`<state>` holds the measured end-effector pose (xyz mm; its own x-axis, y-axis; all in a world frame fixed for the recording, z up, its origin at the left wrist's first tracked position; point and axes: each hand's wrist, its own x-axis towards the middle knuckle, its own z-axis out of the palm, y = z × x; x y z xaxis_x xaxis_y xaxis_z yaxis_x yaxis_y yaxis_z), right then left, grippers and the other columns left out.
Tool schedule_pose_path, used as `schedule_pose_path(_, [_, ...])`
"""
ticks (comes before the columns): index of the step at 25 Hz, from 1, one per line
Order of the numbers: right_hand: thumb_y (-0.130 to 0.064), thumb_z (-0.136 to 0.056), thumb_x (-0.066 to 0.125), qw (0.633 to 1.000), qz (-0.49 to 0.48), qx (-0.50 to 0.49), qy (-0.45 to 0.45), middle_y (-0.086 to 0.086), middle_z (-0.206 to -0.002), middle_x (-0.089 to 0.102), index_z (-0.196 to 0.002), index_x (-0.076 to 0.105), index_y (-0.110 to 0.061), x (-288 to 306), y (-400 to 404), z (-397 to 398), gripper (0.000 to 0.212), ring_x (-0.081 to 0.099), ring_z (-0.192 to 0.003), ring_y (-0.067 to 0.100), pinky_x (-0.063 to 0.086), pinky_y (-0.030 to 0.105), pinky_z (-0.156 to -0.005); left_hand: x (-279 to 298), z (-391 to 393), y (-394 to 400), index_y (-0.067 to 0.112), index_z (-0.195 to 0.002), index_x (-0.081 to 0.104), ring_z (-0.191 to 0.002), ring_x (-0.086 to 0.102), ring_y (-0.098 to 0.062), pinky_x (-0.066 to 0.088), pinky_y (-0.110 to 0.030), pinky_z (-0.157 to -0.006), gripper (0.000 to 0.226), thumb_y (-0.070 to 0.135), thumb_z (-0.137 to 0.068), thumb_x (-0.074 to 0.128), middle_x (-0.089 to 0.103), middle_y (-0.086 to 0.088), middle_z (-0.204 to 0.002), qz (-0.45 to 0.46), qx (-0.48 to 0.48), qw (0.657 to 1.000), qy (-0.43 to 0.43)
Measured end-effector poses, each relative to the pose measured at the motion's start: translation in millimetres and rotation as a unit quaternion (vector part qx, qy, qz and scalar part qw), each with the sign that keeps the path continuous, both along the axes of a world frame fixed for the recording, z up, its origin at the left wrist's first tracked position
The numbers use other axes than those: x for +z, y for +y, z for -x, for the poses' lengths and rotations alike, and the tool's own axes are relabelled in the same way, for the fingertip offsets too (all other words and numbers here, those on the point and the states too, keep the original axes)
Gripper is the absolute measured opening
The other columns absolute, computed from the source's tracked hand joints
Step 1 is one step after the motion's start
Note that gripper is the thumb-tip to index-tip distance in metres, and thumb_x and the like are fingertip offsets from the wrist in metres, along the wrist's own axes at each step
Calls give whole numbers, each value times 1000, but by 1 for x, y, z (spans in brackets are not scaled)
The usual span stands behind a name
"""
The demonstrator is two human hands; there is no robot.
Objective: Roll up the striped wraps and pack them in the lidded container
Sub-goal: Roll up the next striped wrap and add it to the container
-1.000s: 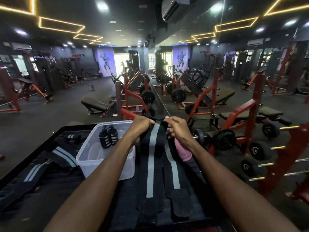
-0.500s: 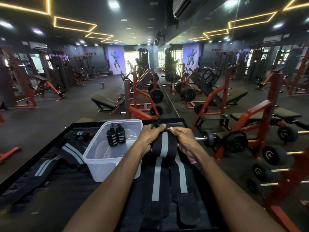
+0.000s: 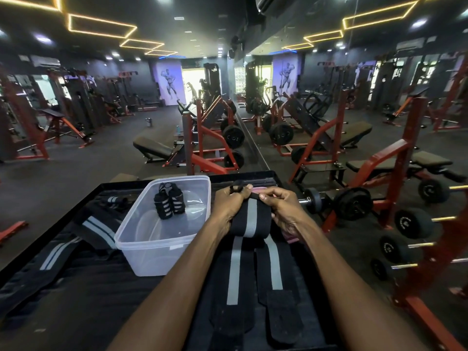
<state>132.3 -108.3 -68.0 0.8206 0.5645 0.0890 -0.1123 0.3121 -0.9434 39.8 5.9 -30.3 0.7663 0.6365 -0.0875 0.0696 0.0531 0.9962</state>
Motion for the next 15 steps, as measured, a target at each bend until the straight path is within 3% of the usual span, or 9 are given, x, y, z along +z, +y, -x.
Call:
schedule_pose_path(5, [13,-84,64,999,-17,35,-17,11,-83,76,-78,78,-7,3,-4,0,25,72,-75,20,57,25,-60,-7,0,4,8,-93,76,-86,67,-16,54,-28,-84,7,8,-87,73,75,-3,-90,-34,1,999,-35])
schedule_pose_path(10, [4,-87,67,998,-7,30,-51,20,-101,73,-97,72,4,4,-4,3,12,70,-93,25,58,31,-84,-9,1,6,11,-88,76,-79,63,3,48,-5,-73,22,-8,-87,65,72,10,-84,-125,-25,989,-70])
schedule_pose_path(12, [3,-87,68,996,12,-3,-92,19,-100,74,-92,75,1,6,-1,7,9,70,-95,27,55,35,-90,-11,2,7,15,-89,75,-81,64,3,47,-4,-72,22,-6,-86,67,72,10,-86,-146,-20,986,-75])
schedule_pose_path(15, [8,-82,70,987,20,-37,-155,13,-97,77,-86,77,-6,9,1,10,16,71,-98,26,53,38,-94,-13,3,8,17,-89,75,-87,66,-5,50,-14,-79,8,11,-85,76,73,7,-89,-115,-4,989,-91])
